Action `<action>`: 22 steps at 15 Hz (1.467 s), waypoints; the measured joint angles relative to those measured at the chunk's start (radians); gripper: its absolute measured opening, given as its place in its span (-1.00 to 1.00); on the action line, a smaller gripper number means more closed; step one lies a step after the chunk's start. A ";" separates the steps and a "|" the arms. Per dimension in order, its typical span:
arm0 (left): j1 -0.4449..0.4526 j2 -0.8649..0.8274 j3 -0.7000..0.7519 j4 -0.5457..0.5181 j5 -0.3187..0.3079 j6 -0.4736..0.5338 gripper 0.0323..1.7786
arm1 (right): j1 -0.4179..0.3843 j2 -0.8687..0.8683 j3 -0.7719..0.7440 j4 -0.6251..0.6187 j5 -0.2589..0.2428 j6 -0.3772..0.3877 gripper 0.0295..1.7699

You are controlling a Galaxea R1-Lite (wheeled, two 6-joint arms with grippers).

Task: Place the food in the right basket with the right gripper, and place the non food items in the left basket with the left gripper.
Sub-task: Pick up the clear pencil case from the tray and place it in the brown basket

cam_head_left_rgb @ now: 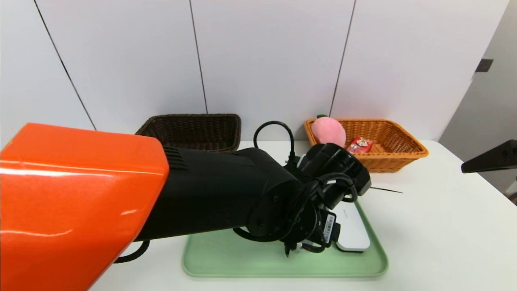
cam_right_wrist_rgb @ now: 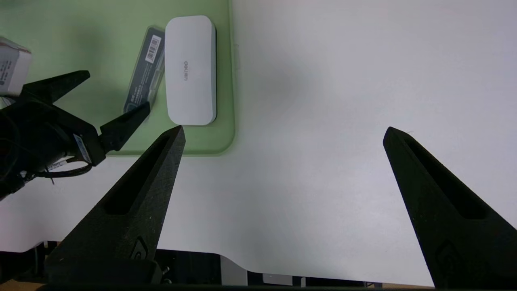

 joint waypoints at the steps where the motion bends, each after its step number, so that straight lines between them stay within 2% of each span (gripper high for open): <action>1: 0.000 0.007 -0.001 0.000 0.000 0.007 0.90 | -0.002 0.000 0.001 0.000 0.000 0.000 0.91; 15: 0.003 0.088 -0.032 -0.009 0.037 0.043 0.90 | -0.013 -0.002 0.024 -0.005 0.001 0.000 0.91; 16: 0.003 0.090 -0.032 -0.009 0.036 0.043 0.84 | -0.013 -0.002 0.024 -0.005 0.001 0.000 0.91; 19: 0.004 0.092 -0.032 -0.004 0.037 0.043 0.33 | -0.013 -0.002 0.024 -0.005 0.001 0.000 0.91; 22: 0.004 0.091 -0.031 -0.001 0.038 0.043 -0.05 | -0.013 -0.002 0.024 -0.014 0.006 0.000 0.91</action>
